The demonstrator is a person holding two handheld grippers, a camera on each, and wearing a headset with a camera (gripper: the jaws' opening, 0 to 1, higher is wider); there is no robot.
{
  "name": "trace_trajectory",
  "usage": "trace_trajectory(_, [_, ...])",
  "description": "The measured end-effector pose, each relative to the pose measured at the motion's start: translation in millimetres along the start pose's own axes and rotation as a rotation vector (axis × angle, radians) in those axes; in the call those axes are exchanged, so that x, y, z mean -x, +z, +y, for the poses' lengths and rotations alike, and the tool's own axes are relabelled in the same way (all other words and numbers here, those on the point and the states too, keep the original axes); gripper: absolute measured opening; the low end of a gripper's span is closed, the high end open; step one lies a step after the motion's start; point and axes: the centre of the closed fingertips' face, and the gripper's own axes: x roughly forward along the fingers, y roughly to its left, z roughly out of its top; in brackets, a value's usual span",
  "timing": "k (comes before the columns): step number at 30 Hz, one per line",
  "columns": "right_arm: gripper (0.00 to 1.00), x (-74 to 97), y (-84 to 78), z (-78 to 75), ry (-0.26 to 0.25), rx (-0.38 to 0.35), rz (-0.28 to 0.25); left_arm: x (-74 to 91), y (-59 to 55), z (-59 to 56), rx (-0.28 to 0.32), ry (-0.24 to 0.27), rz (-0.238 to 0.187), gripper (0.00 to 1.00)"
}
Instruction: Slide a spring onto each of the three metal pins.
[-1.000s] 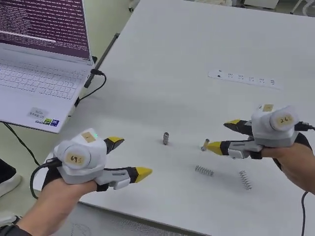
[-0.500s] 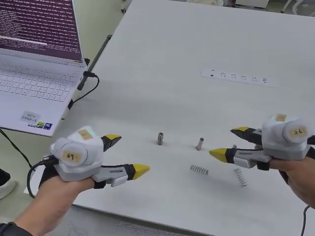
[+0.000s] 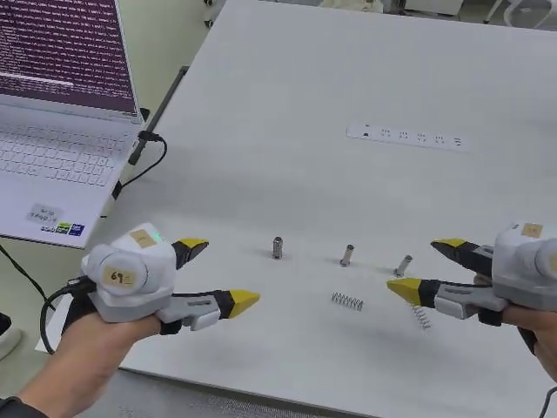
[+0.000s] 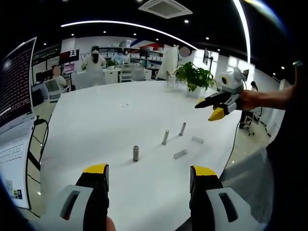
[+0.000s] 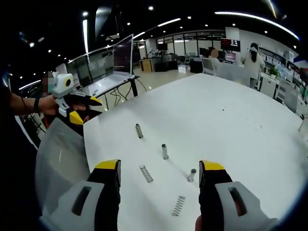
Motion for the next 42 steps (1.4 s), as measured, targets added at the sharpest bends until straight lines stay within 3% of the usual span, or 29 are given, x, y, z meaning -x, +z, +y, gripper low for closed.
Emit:
trace_trajectory(18, [0.69,31.9,-27.9,1.0,-0.048,-0.055,-0.009,0.1,2.3,-1.3,0.000,-0.005,0.002,0.65])
trace_trajectory(31, [0.70,36.1,-28.8,2.2,-0.051,-0.065,-0.017,-6.7,6.1,-7.6,-0.020,-0.027,0.006,0.64])
trace_trajectory(42, [0.70,44.9,-30.9,8.6,-0.055,-0.072,-0.017,-24.3,8.3,-27.4,-0.075,-0.083,0.031,0.64])
